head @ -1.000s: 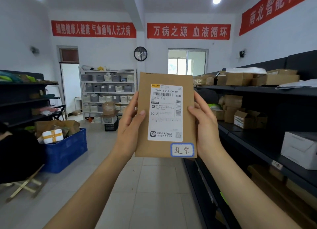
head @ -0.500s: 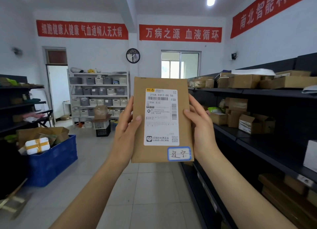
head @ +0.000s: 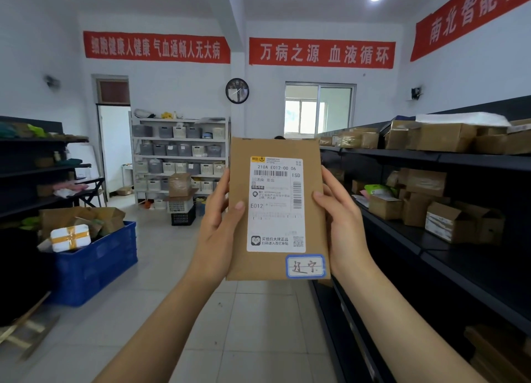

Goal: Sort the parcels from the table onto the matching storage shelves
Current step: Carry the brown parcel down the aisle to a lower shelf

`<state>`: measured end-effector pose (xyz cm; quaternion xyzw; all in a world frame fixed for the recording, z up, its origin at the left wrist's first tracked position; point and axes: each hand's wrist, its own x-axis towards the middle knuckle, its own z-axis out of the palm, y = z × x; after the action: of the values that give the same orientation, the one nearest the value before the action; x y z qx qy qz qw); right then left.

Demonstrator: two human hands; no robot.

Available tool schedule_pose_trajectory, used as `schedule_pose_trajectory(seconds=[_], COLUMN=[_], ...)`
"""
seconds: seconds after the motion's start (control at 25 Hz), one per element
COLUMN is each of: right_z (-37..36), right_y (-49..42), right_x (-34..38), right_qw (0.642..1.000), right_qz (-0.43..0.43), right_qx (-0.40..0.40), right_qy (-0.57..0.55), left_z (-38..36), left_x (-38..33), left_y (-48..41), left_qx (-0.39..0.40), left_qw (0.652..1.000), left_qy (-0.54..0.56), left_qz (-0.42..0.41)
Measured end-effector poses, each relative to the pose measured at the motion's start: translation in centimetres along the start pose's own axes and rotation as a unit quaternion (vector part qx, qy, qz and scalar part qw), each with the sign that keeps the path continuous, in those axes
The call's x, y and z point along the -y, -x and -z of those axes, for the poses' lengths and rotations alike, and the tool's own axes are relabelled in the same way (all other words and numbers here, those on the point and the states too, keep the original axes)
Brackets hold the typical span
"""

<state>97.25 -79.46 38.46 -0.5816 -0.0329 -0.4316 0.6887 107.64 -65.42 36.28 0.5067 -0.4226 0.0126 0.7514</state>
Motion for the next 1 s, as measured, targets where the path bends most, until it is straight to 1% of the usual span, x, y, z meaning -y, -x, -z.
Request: schedule_pose_trajectory(seconds=[0.2,0.44,0.64,0.84,1.0], right_z=[-1.3,-5.0,-6.6,-6.7,-4.5], right_y=[-2.8,-5.8,-8.1,-11.3,-15.1], right_x=[-2.2,-5.3,-7.7,-10.1,-11.5], right_qw=[1.000,1.000,1.000,1.000,1.000], right_qz=[0.002,0.012,0.007,0.009,0.011], right_qx=[0.002,-0.010,-0.016,-0.003,0.009], right_qy=[-0.009,-0.004,-0.013,0.002,0.002], left_z=[1.9,6.5,8.7,9.4,7.7], left_x=[2.0,3.8,5.4,7.7,10.3], left_y=[-3.0,-7.1,-9.5,-11.9,-14.9], left_qx=[0.002,0.014,0.022,0.008,-0.001], left_qw=[1.000,1.000,1.000,1.000,1.000], left_qy=[-0.001,-0.018,-0.006,0.010,-0.001], left_qz=[-0.006,-0.012,-0.004,-0.010,-0.011])
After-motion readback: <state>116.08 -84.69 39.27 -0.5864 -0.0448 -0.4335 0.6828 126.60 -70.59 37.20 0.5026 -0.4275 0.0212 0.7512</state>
